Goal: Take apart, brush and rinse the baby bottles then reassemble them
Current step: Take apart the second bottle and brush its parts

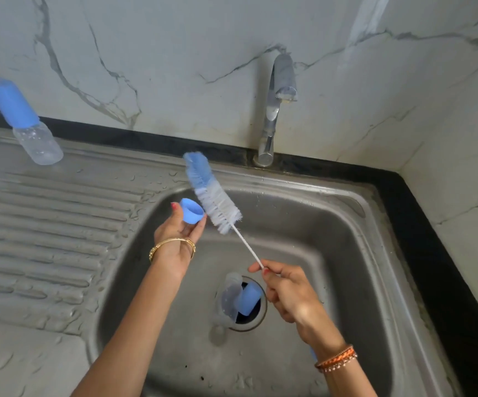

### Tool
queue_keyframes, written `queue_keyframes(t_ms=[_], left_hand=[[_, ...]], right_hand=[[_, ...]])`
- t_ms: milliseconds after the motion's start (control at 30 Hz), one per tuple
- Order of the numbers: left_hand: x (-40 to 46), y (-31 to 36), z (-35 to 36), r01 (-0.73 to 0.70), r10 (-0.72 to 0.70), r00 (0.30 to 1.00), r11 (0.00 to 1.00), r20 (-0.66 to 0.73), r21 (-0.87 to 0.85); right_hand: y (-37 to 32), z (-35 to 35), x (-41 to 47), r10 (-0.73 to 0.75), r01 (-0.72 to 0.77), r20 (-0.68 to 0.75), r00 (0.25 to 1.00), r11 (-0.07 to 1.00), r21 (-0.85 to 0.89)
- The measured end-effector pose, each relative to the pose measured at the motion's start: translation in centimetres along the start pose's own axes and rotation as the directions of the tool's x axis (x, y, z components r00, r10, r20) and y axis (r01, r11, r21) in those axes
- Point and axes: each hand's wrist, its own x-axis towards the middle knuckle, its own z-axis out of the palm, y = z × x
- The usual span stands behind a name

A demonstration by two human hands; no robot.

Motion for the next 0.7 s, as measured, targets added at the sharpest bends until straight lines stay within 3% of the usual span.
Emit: queue_keyframes(t_ms=[167,333,533,700], left_hand=[[0.4,0.4,-0.4,-0.042,0.038,0.999,0.992,0.031,0.121],[0.5,0.5,-0.7,-0.020,0.008,0.997,0.987,0.076,0.157],[0.7,1.1,-0.8,-0.031,0.023,0.999,0.984,0.045,0.175],[0.1,0.2,-0.5,-0.064,0.039,0.994,0.963,0.099,0.261]], right_hand=[[0.0,1.5,-0.1,-0.001,-0.003,0.074,0.997,0.998,0.064],[0.3,2.2,0.2,-0.082,0.083,0.031,0.996,0.996,-0.045],[0.3,2.2,-0.2,-0.049,0.065,0.168,0.985,0.994,-0.090],[1.5,1.8,0.9,-0.185,0.181,0.016,0.983,0.933,-0.312]])
